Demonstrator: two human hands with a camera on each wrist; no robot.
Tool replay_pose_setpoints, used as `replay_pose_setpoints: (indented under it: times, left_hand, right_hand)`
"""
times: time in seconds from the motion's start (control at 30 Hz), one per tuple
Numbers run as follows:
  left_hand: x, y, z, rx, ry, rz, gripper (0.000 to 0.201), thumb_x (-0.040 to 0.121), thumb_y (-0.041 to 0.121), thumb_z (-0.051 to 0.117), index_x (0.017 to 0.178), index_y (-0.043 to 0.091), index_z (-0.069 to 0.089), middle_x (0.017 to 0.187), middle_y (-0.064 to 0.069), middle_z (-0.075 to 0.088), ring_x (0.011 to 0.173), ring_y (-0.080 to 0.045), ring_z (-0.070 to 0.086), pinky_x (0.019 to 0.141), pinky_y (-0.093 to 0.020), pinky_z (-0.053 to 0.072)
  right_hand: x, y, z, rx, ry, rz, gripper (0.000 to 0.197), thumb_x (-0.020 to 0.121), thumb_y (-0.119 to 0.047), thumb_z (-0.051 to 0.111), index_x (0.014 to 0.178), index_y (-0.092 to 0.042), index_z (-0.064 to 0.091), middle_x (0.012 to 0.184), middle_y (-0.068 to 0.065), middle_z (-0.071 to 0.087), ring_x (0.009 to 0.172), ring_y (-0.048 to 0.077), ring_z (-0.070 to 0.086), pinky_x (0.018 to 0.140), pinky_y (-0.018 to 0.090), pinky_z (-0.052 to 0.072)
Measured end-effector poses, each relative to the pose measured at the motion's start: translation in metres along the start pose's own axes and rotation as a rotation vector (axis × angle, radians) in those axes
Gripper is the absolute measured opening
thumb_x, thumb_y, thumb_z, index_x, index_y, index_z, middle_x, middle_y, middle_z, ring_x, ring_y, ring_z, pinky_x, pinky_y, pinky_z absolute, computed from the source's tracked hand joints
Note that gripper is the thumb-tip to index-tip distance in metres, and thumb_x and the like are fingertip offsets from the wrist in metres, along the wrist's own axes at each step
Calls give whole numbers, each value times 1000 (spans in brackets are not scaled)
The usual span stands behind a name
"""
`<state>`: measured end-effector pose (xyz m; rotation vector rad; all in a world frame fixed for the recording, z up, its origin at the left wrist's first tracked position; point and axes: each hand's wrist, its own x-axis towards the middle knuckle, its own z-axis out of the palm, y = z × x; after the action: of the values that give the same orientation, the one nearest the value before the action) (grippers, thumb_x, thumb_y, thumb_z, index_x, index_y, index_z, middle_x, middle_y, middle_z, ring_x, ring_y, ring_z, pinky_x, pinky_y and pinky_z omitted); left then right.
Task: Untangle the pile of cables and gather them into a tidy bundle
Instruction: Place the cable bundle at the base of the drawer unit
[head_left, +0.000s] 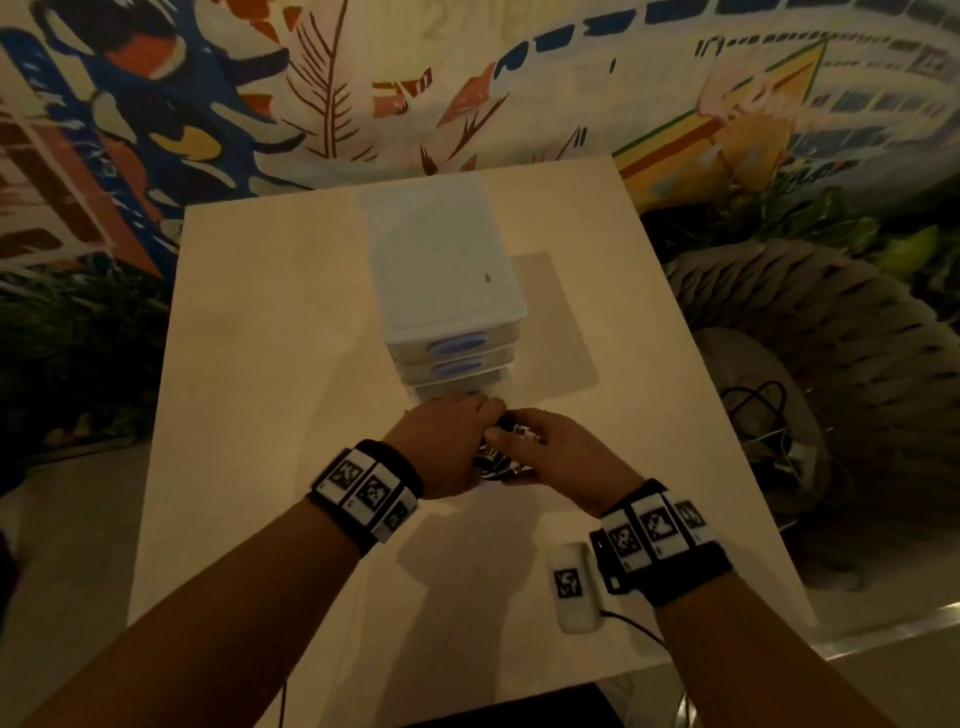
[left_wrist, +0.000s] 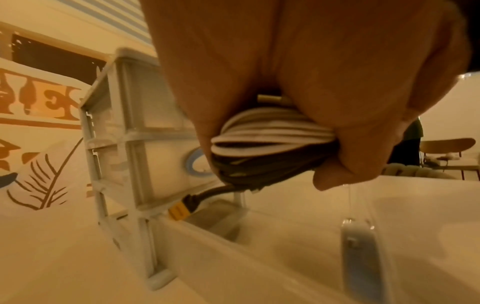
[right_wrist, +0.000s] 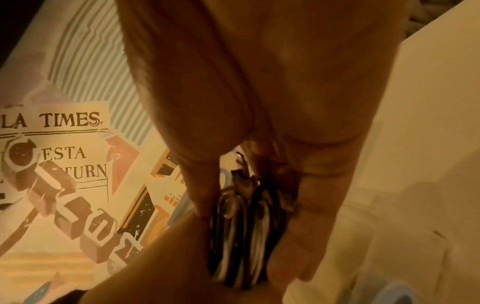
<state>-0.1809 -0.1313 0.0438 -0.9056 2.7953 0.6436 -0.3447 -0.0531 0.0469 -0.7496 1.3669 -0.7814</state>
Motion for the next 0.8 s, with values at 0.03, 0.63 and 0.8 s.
replay_pose_setpoints:
  times: [0.03, 0.63, 0.8]
  left_hand:
    - [4, -3, 1, -1, -6, 7, 39, 87, 47, 70, 108, 18, 54, 103, -2, 60, 90, -22, 57, 73, -28, 38]
    - [2, -25, 25, -94, 90, -153, 96, 79, 64, 73, 155, 22, 33, 154, -1, 43, 137, -24, 46, 113, -37, 40]
    - [-16, -36, 23, -110, 106, -302, 85, 88, 41, 72, 157, 25, 27, 160, -3, 34, 142, -27, 38, 114, -37, 37]
  right_hand:
    - [4, 2, 0, 11, 4, 8, 37, 93, -26, 70, 124, -8, 66, 112, 14, 74, 96, 22, 75, 79, 35, 62]
    - [43, 34, 10, -70, 399, 53, 27, 87, -40, 73, 89, -13, 76, 89, 14, 77, 86, 31, 73, 81, 53, 61]
    - [59, 33, 24, -101, 369, 113, 42, 76, -59, 64, 92, -21, 70, 97, 8, 75, 91, 28, 71, 87, 50, 59]
